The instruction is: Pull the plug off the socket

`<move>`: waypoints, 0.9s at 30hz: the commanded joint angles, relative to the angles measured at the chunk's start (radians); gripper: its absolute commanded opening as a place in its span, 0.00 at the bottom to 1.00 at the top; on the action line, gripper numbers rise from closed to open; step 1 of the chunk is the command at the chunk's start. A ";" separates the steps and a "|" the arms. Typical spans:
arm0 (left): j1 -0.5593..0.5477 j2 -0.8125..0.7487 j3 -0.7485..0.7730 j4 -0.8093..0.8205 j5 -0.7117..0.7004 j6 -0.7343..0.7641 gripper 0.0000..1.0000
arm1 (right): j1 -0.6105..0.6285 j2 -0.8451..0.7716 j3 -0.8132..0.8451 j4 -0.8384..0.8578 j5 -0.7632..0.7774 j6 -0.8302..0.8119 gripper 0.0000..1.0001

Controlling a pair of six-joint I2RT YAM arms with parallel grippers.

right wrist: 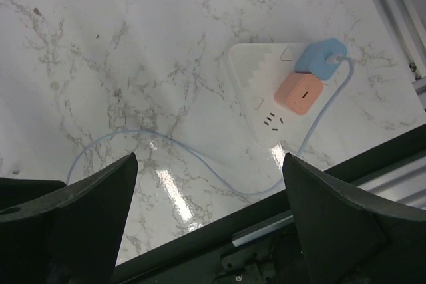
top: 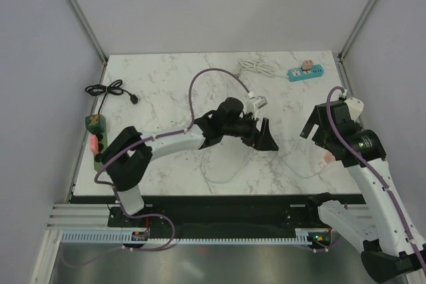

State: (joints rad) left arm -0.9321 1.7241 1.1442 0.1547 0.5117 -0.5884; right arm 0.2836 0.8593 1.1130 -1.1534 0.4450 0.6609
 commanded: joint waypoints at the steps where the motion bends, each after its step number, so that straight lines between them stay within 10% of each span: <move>1: -0.007 0.129 0.187 0.128 0.083 -0.008 0.86 | -0.018 0.040 0.122 -0.066 0.061 -0.009 0.98; 13: -0.042 0.641 0.728 0.163 0.128 -0.214 0.88 | -0.031 0.032 0.261 -0.074 -0.110 -0.063 0.98; 27: -0.114 0.858 0.868 0.164 -0.001 -0.324 0.84 | -0.031 -0.069 0.242 -0.106 -0.150 -0.090 0.98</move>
State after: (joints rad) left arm -1.0389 2.5584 1.9610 0.2867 0.5465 -0.8494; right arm 0.2569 0.7979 1.3556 -1.2449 0.3183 0.5865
